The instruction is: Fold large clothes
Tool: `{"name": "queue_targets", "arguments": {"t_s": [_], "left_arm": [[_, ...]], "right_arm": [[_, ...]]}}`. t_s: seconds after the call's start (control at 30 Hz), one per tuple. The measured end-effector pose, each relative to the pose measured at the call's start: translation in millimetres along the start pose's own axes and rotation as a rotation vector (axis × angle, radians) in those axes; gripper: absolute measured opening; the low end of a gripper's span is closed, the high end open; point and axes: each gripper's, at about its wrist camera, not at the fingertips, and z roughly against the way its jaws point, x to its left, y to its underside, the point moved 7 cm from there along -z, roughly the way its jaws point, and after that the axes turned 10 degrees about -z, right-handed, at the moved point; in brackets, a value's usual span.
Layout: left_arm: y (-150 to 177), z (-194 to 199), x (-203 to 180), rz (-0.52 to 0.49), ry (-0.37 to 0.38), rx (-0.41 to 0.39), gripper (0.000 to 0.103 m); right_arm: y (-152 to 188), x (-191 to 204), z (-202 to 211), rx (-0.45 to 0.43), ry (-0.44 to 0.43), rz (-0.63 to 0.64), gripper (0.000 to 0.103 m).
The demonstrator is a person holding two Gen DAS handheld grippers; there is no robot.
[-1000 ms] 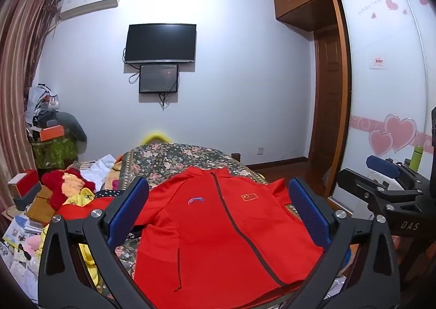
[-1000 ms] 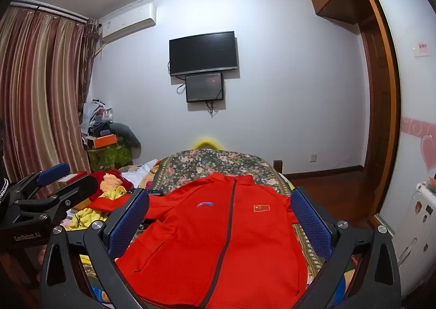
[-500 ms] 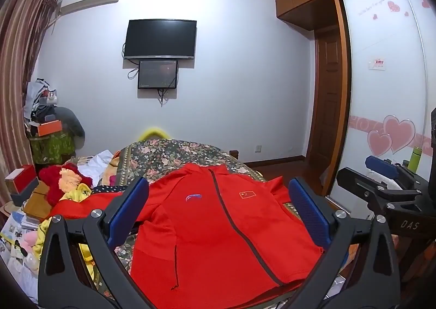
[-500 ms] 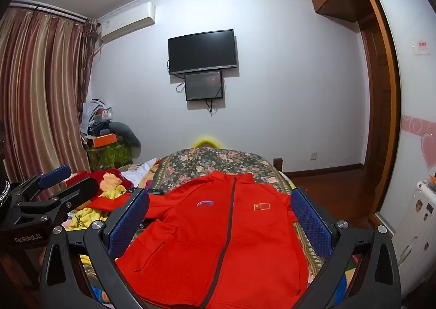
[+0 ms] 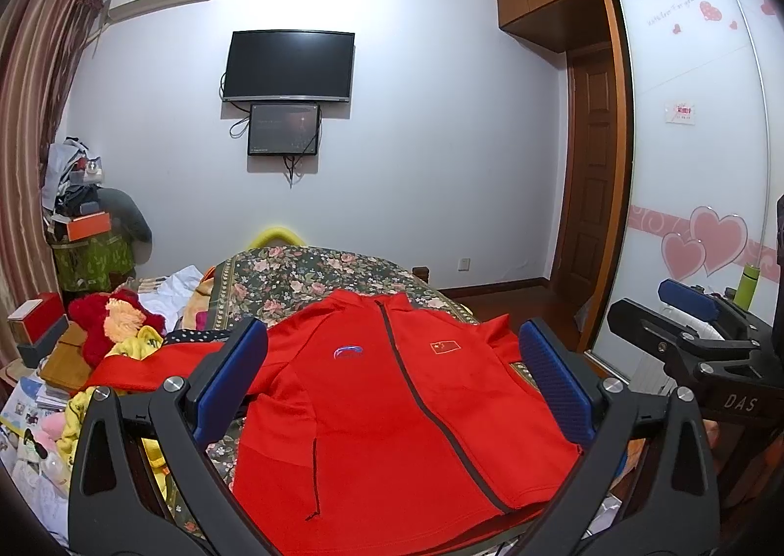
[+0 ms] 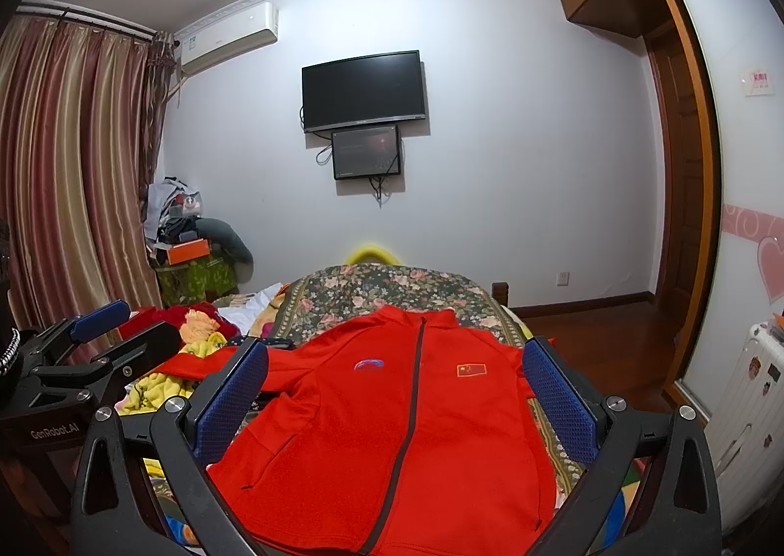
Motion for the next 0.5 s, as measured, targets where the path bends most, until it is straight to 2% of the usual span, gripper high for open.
{"name": "queue_targets", "arguments": {"t_s": [0.5], "left_arm": [[-1.2, -4.2, -3.0, -0.006, 0.009, 0.008, 0.103]], "right_arm": [[5.6, -0.8, -5.1, 0.002, 0.003, -0.001, 0.103]]}}
